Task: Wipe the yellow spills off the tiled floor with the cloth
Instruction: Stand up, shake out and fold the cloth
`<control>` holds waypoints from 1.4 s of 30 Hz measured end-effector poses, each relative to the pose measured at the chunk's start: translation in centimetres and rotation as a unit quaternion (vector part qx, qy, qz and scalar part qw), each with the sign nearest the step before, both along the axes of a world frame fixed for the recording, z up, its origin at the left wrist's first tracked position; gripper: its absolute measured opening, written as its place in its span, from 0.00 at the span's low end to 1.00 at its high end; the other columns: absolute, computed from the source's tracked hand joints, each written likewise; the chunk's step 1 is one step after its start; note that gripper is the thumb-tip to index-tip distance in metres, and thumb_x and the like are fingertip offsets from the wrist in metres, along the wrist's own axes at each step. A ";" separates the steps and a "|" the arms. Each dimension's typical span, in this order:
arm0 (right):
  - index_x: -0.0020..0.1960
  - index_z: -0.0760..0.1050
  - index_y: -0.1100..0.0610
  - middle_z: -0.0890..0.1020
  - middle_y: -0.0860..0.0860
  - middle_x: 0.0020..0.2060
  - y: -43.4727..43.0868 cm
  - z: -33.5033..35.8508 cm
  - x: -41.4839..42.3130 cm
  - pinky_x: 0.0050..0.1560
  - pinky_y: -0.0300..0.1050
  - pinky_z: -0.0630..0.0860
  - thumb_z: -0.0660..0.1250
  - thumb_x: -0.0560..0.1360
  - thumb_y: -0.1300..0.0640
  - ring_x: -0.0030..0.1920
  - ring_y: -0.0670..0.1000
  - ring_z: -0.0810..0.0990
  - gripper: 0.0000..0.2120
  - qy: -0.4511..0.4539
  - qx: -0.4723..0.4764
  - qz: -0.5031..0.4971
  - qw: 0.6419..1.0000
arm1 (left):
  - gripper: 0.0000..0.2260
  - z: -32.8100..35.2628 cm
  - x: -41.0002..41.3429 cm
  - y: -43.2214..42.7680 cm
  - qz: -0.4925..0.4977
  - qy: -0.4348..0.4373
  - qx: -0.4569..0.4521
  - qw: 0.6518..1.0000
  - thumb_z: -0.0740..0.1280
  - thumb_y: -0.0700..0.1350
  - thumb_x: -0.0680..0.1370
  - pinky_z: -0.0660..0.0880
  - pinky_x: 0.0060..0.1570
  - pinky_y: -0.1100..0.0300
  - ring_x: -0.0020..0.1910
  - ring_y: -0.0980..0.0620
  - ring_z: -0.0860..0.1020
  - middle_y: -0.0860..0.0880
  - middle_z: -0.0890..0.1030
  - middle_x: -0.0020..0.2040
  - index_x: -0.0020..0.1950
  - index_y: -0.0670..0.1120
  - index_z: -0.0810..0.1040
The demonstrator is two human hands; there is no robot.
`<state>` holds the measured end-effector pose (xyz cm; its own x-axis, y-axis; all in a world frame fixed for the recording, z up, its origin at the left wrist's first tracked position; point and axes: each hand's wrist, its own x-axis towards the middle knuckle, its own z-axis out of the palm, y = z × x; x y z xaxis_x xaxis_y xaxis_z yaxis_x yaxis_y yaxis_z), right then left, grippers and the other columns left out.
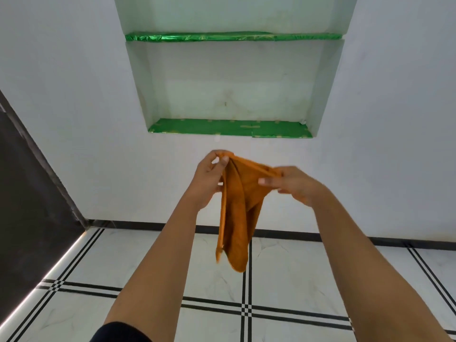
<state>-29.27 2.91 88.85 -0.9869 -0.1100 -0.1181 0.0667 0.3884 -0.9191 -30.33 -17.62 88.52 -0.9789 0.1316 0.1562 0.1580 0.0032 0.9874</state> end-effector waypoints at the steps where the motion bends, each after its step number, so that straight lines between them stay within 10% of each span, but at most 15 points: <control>1: 0.56 0.74 0.54 0.80 0.52 0.53 0.0 1.0 -0.2 0.58 0.52 0.72 0.70 0.71 0.48 0.54 0.53 0.77 0.17 0.003 -0.081 -0.009 0.997 | 0.09 1.1 -0.5 0.1 0.020 -0.008 0.032 0.999 0.58 0.50 0.80 0.80 0.46 0.50 0.52 0.44 0.77 0.48 0.76 0.55 0.58 0.51 0.72; 6: 0.62 0.70 0.53 0.79 0.55 0.57 -1.6 -0.9 0.3 0.51 0.56 0.78 0.56 0.74 0.37 0.57 0.58 0.78 0.25 -0.133 -0.190 0.056 0.971 | 0.11 5.0 -3.7 1.2 0.102 -0.086 0.145 0.980 0.55 0.47 0.82 0.78 0.37 0.55 0.48 0.46 0.76 0.46 0.74 0.52 0.63 0.46 0.69; 13: 0.65 0.71 0.54 0.81 0.56 0.57 -2.7 -2.8 0.7 0.56 0.60 0.76 0.66 0.72 0.50 0.56 0.59 0.79 0.22 -0.097 -0.272 0.027 0.957 | 0.17 2.0 -4.0 0.0 0.094 -0.204 0.236 0.945 0.59 0.43 0.81 0.79 0.40 0.54 0.48 0.46 0.77 0.39 0.76 0.53 0.67 0.36 0.66; 18: 0.60 0.74 0.52 0.80 0.51 0.55 -2.3 -2.4 0.6 0.54 0.53 0.75 0.67 0.72 0.48 0.55 0.55 0.79 0.18 -0.068 -0.150 -0.014 0.986 | 0.16 0.7 -3.8 -0.6 0.110 -0.182 0.267 0.940 0.59 0.41 0.80 0.72 0.61 0.44 0.63 0.42 0.71 0.41 0.72 0.66 0.68 0.41 0.68; 23: 0.56 0.76 0.53 0.77 0.49 0.54 -2.9 -3.6 0.3 0.60 0.52 0.71 0.65 0.74 0.46 0.55 0.53 0.75 0.14 -0.017 0.028 -0.046 0.998 | 0.12 -0.5 -3.3 -1.1 0.106 -0.182 0.172 0.962 0.56 0.43 0.82 0.66 0.64 0.38 0.64 0.41 0.70 0.43 0.73 0.64 0.65 0.44 0.69; 31: 0.69 0.62 0.44 0.72 0.51 0.63 -3.6 -4.1 -0.3 0.57 0.56 0.73 0.68 0.73 0.50 0.61 0.59 0.74 0.27 -0.106 -0.131 0.030 0.985 | 0.15 0.2 -3.1 -0.4 -0.038 -0.163 0.041 0.985 0.58 0.45 0.81 0.70 0.62 0.44 0.62 0.43 0.72 0.44 0.74 0.62 0.67 0.44 0.69; 42: 0.37 0.72 0.56 0.76 0.50 0.47 -2.9 -1.2 -1.5 0.52 0.47 0.72 0.73 0.69 0.49 0.52 0.52 0.74 0.13 0.035 0.087 -0.006 0.996 | 0.10 -0.4 -3.3 -3.4 -0.033 -0.120 -0.101 0.987 0.59 0.46 0.81 0.71 0.59 0.43 0.59 0.44 0.73 0.45 0.76 0.57 0.59 0.46 0.74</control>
<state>-30.72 0.05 87.63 -0.9944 -0.0826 -0.0661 0.0109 0.5409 -0.8410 -33.67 -21.06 88.17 -0.9728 0.2013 -0.1146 -0.0734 0.2014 0.9767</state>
